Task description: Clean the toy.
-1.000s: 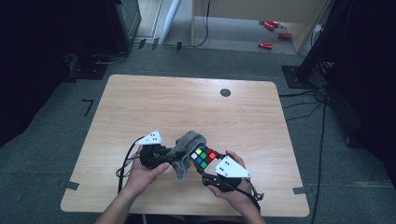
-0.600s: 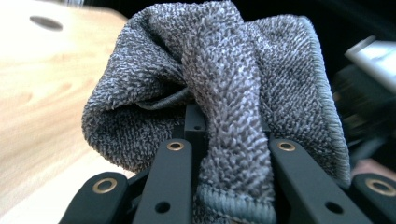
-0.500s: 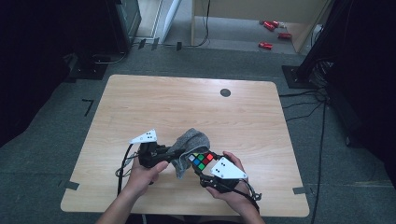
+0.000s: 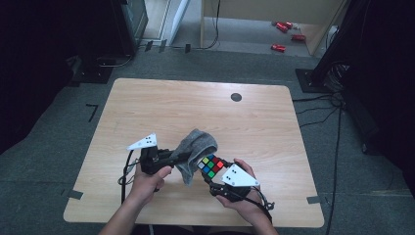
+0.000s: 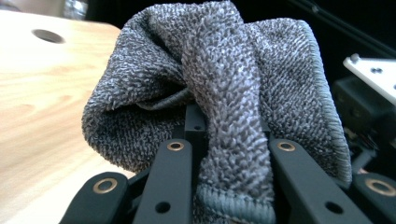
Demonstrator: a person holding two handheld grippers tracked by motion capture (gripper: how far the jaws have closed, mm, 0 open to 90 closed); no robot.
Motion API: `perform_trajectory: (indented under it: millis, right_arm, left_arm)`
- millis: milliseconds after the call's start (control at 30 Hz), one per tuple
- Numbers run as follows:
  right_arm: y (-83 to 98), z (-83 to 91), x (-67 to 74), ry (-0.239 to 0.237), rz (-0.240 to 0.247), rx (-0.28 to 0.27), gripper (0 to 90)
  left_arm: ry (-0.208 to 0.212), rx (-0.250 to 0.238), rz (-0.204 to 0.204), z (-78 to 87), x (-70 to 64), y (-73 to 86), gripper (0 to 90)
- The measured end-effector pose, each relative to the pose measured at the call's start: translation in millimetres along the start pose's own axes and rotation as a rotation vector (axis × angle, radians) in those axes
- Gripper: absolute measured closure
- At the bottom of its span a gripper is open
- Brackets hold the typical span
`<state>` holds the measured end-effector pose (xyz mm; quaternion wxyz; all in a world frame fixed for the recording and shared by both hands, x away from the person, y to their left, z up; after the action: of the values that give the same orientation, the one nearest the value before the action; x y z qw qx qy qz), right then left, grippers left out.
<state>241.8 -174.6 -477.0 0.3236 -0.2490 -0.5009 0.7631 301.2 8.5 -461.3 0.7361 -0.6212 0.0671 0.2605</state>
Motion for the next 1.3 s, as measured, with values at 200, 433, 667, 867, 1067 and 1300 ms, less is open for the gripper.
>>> perform_trajectory:
  millis: [200,433,667,867,1067,1300]
  right_arm:
    - [-5.1,5.8,-2.3,-0.003,-0.015,-0.022,34.7]
    - [-3.7,4.8,-4.6,0.023,0.02,-0.009,34.8]
    - [-7.3,6.1,0.9,0.003,0.022,-0.027,34.8]
    - [-14.9,13.4,-3.4,-0.002,-0.015,-0.068,34.8]
    - [-26.5,24.6,-12.3,0.036,-0.062,-0.12,34.8]
    - [-33.6,28.9,-14.1,0.015,-0.15,-0.162,34.7]
  left_arm:
    - [-0.098,0.127,-0.02,-11.5,6.9,14.9,79.2]
    - [0.02,-0.047,0.054,5.1,4.0,-2.6,79.0]
    - [0.01,0.041,0.059,-6.6,5.3,7.8,79.3]
    - [-0.062,0.109,-0.006,-7.9,8.1,12.2,79.4]
    - [-0.12,0.203,-0.136,-11.1,9.8,23.1,79.2]
    - [-0.208,0.353,-0.492,-37.7,-19.7,42.1,78.8]
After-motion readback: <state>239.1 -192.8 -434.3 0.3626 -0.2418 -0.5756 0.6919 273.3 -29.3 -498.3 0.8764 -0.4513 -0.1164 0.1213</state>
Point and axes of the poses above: each handheld gripper's, and its own axes: z roughly backward along the jaws, y roughly out of its underside, x roughly to its left, the point moved 5 cm from there along -z, roughly forward along the jaws, and after that the axes turned 3 degrees about -z, right-handed, at the moved point
